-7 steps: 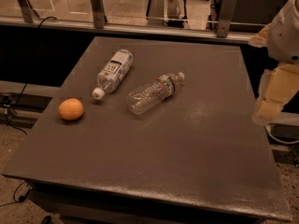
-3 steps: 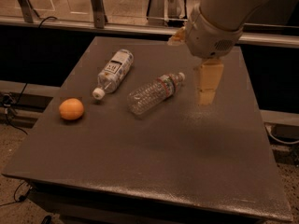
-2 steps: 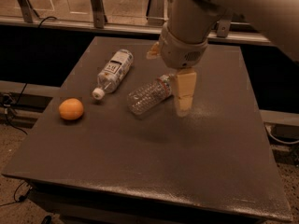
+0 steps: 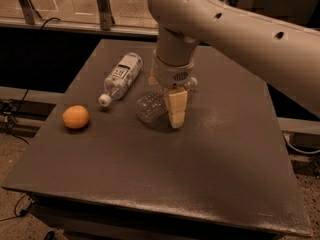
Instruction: Pick water bottle
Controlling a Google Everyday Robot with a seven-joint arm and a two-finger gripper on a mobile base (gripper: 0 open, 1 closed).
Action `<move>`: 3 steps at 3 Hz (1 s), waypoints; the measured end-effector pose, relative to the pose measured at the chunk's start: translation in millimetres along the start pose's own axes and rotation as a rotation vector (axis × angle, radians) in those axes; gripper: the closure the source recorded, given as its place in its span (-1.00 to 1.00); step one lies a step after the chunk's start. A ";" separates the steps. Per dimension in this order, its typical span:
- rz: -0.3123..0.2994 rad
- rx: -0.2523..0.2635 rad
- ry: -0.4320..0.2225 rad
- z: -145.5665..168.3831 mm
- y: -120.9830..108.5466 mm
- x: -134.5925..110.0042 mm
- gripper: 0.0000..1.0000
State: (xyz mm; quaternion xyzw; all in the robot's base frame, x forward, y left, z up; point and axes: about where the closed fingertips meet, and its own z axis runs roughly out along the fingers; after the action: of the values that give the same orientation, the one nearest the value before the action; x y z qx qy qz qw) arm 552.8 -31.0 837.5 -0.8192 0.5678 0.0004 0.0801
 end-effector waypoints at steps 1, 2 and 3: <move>0.011 0.010 0.019 6.6 -8.6 2.0 -0.17; 0.009 0.031 -0.005 -9.2 -10.6 1.6 0.30; 0.002 0.071 -0.052 -48.2 -5.5 -0.2 0.77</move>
Offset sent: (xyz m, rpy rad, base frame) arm 0.0091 -0.0003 0.0331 0.0615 -0.0337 -0.0059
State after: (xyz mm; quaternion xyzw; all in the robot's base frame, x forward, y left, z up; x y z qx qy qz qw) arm 553.5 -35.3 885.8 -0.8150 0.5661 0.0016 0.1237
